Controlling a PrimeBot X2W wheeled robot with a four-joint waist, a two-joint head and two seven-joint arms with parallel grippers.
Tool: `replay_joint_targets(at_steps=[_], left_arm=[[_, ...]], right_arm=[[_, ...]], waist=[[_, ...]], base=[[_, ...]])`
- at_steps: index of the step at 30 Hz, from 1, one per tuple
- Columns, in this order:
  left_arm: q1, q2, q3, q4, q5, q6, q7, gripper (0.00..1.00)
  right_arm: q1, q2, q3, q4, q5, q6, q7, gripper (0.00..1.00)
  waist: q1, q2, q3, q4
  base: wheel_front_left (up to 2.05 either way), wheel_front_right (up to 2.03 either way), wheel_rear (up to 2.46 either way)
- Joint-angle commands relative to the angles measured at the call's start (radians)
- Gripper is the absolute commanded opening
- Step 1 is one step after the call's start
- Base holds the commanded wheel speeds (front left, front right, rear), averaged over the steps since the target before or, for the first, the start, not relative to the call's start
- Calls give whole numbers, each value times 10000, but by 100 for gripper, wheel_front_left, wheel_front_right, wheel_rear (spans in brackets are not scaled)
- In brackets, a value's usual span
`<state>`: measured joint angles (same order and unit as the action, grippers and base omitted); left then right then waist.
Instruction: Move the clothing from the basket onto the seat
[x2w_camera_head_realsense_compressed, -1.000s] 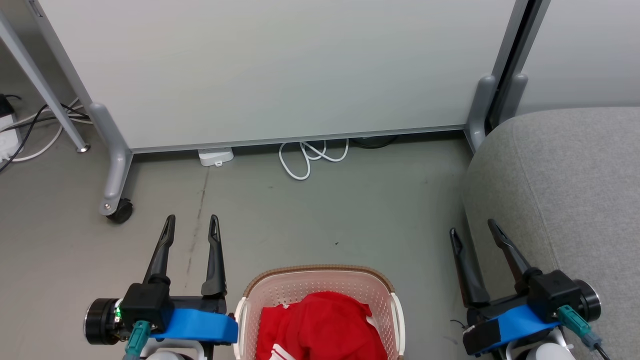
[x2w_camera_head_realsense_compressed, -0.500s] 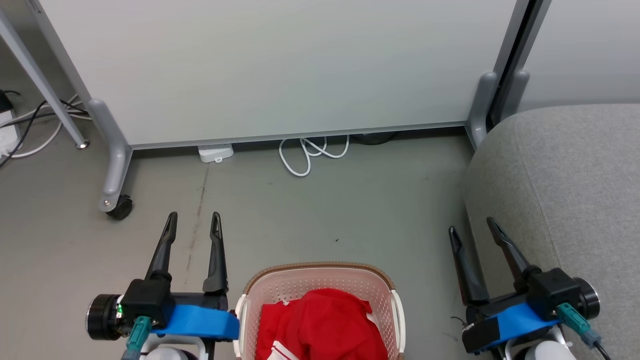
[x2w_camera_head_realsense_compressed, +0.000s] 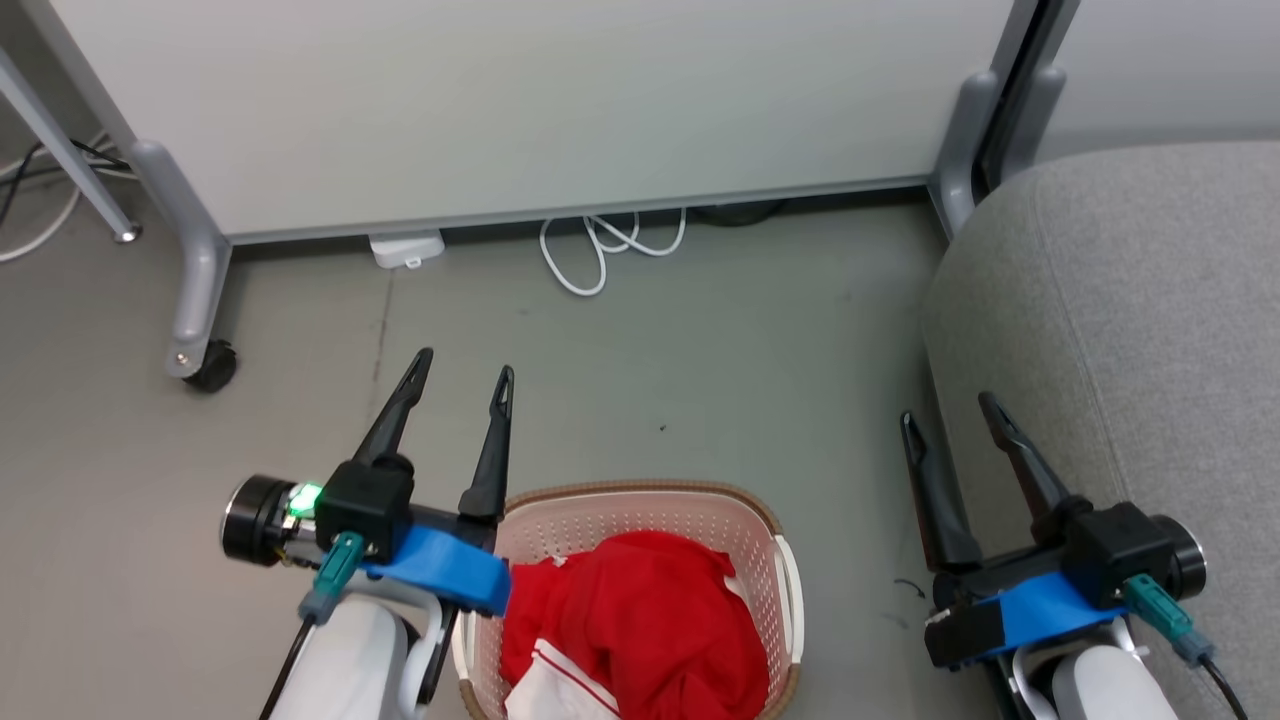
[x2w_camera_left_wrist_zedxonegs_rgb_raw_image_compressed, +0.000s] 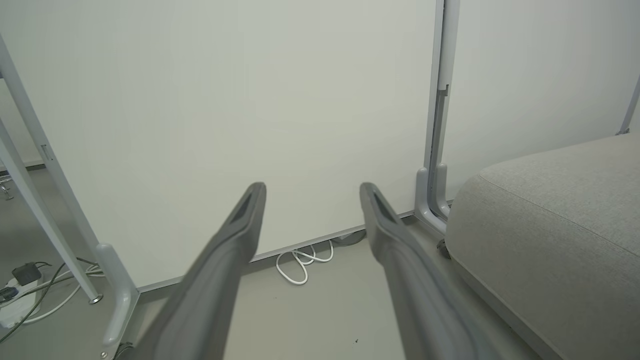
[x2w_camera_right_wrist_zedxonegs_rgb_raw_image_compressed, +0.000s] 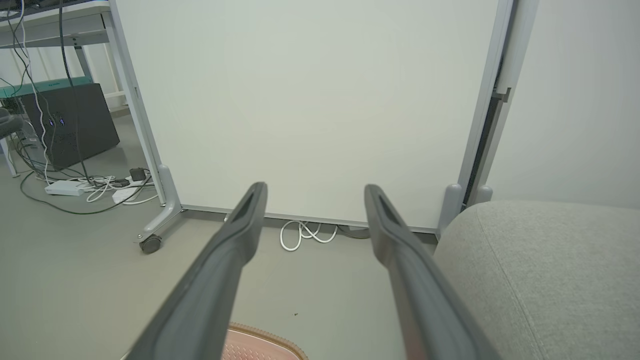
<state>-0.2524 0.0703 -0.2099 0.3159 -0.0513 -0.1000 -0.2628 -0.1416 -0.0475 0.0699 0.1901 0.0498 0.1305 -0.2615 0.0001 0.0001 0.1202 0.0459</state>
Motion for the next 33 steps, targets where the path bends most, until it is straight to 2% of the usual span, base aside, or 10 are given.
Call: replay_joint_targets(at_steps=[1, 7, 14, 17, 18, 25, 33], left_arm=[[-464, 118, -135, 300, 64, -90, -30, 100], [-1365, 349, -617, 1243, 184, -230, -30, 100], [-2546, 572, -1639, 2761, 246, -326, -30, 100], [-3223, 751, -2650, 3727, 112, -297, -30, 100], [-3223, 751, -2650, 3727, 112, -297, -30, 100], [-4412, 889, -4310, 5585, -419, -299, -30, 100], [-5426, 793, -6506, 7689, -1673, -301, 173, 100]], right_arm=[[-228, -52, -9, -66, 63, 5, -56, 100], [-561, -51, -45, -170, 48, 5, -56, 100], [-1160, -48, -120, -400, -49, 5, -56, 100], [-1586, -46, -94, -533, -113, 5, -54, 100], [-1586, -46, -94, -533, -113, 5, -54, 100], [-2257, -45, -48, -791, -257, 5, -54, 100], [-2723, -45, -15, -1003, -562, 5, -53, 100]], waist=[[-1, -1, 326, -144], [-1, -1, 1060, -420], [-1, -1, 2243, -830], [-1, -1, 2940, -1028], [-1, -1, 2940, -1028], [-1, -1, 4164, -1266], [-1, -1, 5205, -1396]], base=[[0, 0, 0], [0, 0, 0], [0, 0, 0], [0, 0, 0], [0, 0, 0], [0, 0, 0], [0, 0, 0]])
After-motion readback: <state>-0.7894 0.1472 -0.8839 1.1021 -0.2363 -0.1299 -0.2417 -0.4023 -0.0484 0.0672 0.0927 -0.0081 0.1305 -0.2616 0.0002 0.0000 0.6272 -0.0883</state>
